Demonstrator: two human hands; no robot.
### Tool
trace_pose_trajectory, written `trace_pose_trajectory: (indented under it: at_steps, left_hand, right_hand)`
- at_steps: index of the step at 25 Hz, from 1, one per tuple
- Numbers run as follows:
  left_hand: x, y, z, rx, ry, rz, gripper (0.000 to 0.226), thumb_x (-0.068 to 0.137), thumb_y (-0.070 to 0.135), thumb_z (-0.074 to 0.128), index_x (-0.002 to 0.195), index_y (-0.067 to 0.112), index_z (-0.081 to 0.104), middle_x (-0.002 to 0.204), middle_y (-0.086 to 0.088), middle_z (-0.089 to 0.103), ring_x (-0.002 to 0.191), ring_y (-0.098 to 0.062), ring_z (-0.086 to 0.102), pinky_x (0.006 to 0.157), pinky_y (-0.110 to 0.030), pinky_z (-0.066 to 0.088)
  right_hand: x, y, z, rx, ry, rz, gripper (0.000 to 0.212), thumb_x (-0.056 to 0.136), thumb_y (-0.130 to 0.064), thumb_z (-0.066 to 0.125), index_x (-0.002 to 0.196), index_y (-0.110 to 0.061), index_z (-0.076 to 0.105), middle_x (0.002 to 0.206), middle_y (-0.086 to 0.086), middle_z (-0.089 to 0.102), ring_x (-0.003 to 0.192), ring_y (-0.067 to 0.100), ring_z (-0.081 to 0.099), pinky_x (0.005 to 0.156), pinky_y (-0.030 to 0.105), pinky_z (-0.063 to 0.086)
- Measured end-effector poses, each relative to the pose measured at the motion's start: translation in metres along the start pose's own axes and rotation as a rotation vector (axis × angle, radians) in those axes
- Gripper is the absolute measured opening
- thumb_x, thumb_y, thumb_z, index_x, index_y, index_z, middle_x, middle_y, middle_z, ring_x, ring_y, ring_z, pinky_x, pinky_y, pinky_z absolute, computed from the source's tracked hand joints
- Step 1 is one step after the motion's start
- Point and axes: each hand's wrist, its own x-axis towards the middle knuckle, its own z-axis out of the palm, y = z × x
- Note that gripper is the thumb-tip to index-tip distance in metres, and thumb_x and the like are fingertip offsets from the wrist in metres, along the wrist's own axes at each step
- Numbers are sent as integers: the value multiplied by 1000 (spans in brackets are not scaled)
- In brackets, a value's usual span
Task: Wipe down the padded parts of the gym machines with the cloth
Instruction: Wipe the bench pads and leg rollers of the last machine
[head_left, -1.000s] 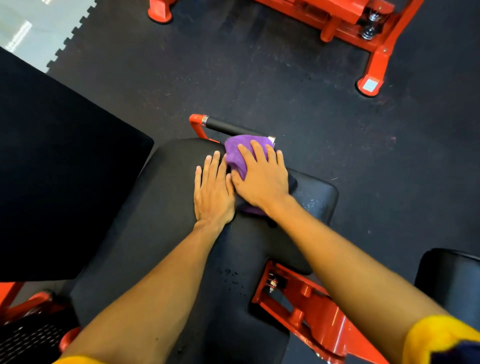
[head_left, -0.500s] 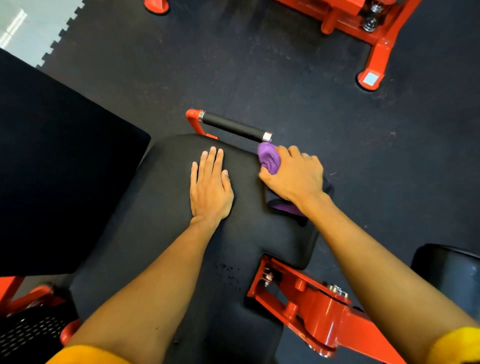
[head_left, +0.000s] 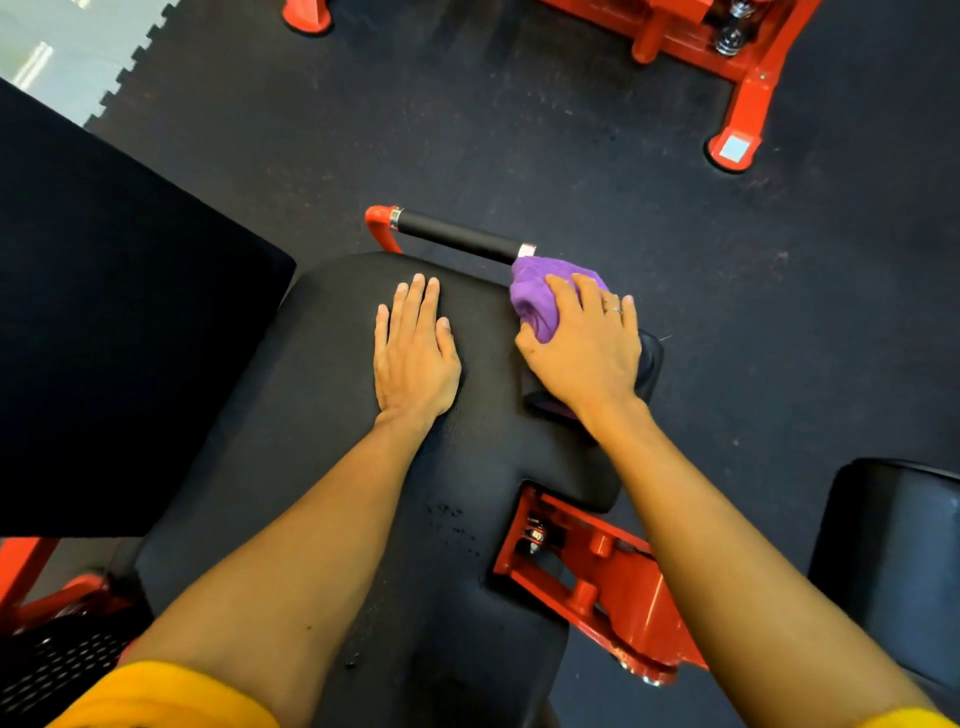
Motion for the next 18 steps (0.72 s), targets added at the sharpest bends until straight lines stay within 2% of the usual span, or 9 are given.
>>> trace_pose_trajectory:
  at_steps: [2, 5, 7, 9, 12, 14, 15, 18]
  left_hand:
    - [0, 1, -1, -9, 1, 5, 55, 106, 27, 31, 160, 18, 28, 168, 2, 22, 156, -14, 12, 128, -39, 6]
    - [-1, 1, -6, -20, -23, 9, 54, 107, 26, 32, 160, 18, 25, 168, 0, 20, 156, -15, 10, 128, -39, 4]
    - [-1, 2, -7, -19, -47, 15, 54, 108, 27, 30, 161, 17, 24, 169, -1, 18, 157, -15, 8, 128, -39, 3]
    - [-1, 2, -7, -25, -23, 12, 54, 108, 28, 30, 161, 17, 24, 169, -1, 19, 157, -16, 9, 128, -40, 3]
    - [-10, 5, -7, -26, -27, 3, 54, 108, 29, 30, 161, 16, 25, 169, -1, 19, 157, -18, 9, 128, -42, 3]
    - [-16, 9, -7, -41, -39, 5, 54, 109, 28, 31, 161, 15, 24, 169, -1, 17, 157, -19, 8, 128, -43, 4]
    - [-19, 10, -7, -52, -42, 11, 54, 109, 27, 32, 161, 15, 24, 169, -1, 17, 157, -20, 7, 128, -44, 3]
    - [-36, 19, -9, -104, -57, 48, 54, 107, 22, 35, 160, 14, 25, 169, -2, 17, 157, -21, 6, 128, -44, 2]
  right_hand:
    - [1, -21, 4, 4, -22, 30, 70, 91, -52, 52, 153, -20, 42, 162, 11, 35, 149, 44, 27, 125, 56, 10]
    - [-42, -44, 13, 32, 30, -122, 76, 93, -49, 56, 160, -20, 33, 170, 11, 18, 156, 43, 5, 126, 57, 4]
    - [-88, -36, 19, 42, 39, -207, 77, 91, -49, 54, 160, -22, 33, 170, 8, 16, 157, 38, 5, 126, 56, 7]
    - [-109, -13, 18, 24, 48, -245, 77, 86, -52, 48, 158, -25, 38, 169, 5, 22, 157, 34, 15, 125, 57, 14]
    - [-74, 17, 3, 19, 87, -51, 76, 85, -49, 52, 157, -29, 39, 167, 6, 29, 154, 35, 23, 124, 57, 16]
    - [-35, 16, -8, 89, 31, 93, 73, 90, -45, 56, 159, -32, 33, 169, 7, 22, 155, 36, 16, 126, 55, 8]
    - [-25, 9, -10, 97, -2, 103, 72, 92, -45, 57, 159, -32, 32, 170, 7, 19, 156, 37, 12, 126, 55, 5]
    - [-53, -13, 5, 59, 18, -66, 72, 93, -46, 59, 159, -30, 34, 171, 7, 16, 157, 38, 8, 126, 56, 4]
